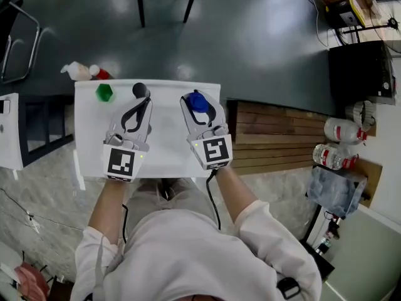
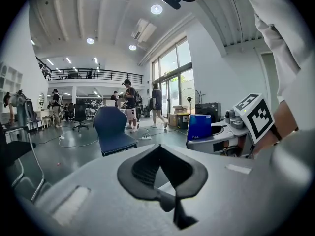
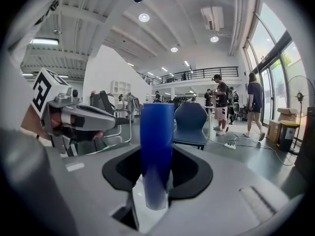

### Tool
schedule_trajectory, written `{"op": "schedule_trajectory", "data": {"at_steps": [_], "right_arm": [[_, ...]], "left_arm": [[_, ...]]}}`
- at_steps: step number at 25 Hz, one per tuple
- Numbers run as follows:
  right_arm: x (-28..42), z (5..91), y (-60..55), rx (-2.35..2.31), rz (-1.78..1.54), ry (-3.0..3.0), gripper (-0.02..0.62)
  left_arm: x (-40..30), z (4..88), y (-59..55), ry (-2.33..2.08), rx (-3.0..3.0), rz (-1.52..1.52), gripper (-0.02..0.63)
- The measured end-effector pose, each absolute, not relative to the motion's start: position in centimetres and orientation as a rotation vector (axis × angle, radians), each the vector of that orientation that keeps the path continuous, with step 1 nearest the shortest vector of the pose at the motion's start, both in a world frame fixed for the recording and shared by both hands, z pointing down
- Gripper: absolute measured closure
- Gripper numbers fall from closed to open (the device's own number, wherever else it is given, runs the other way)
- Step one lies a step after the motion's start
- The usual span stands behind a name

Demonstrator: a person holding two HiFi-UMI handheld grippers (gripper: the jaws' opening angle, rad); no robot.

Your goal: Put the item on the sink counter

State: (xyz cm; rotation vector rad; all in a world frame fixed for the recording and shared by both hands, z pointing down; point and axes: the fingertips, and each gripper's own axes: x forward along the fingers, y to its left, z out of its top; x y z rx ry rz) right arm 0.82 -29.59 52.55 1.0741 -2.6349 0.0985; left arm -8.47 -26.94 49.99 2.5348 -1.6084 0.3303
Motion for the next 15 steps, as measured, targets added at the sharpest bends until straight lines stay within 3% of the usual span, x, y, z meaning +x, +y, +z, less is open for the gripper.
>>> {"op": "schedule_trajectory", "data": {"at_steps": [15], "right_arm": [[-0.5,58.7,-31.4,1.056,0.146,-2.639,0.448]], "left_arm": [[-9.8,52.4,-29.1,-1.581,2.575,0.338,0.607]]}}
